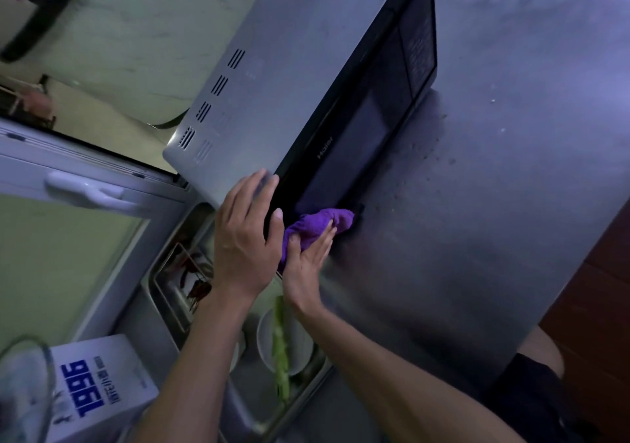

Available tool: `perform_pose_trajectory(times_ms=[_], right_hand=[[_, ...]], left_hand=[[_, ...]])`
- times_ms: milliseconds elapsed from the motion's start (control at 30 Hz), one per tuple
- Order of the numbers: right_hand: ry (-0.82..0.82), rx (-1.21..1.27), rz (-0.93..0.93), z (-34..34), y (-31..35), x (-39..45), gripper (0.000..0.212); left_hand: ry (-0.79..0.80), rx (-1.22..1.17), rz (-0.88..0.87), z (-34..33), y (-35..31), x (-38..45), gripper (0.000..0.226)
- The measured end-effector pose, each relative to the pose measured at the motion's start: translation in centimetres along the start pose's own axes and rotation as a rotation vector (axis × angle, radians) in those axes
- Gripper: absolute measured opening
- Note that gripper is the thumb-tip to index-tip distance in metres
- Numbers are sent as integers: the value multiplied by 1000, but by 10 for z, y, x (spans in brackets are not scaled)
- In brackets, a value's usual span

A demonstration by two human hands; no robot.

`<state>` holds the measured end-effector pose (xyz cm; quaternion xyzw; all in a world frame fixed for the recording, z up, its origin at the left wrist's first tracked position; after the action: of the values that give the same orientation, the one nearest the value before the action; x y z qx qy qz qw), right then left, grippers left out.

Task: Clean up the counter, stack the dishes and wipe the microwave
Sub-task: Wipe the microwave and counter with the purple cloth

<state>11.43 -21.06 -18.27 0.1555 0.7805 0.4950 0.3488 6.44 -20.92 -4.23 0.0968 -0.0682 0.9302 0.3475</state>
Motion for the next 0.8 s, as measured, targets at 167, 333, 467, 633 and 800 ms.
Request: perform_pose_trajectory(times_ms=[167, 333, 467, 633, 800], right_hand=[[7, -21, -4, 8, 4, 8, 78], [2, -9, -8, 27, 14, 35, 74], [-33, -27, 40, 56, 34, 76, 74], [-82, -70, 153, 109, 85, 150, 73], [-139, -111, 265, 157, 150, 229, 72]], left_hand=[[-23, -23, 5, 0, -4, 11, 41], [-9, 11, -8, -5, -23, 38, 42], [-1, 19, -10, -14, -50, 68, 44], [21, 19, -19, -26, -87, 108, 44], [12, 20, -20, -35, -119, 143, 45]])
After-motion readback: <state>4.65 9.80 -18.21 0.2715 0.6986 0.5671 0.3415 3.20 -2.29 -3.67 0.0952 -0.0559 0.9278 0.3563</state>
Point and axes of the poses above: each hand's wrist, its own x-axis towards the middle knuckle, its own z-axis out of the back of the hand, y = z × x, the point moved 4 cm from there along x, towards the middle knuckle, and after that the axes turned 8 degrees about z, right-handed, at the moved point
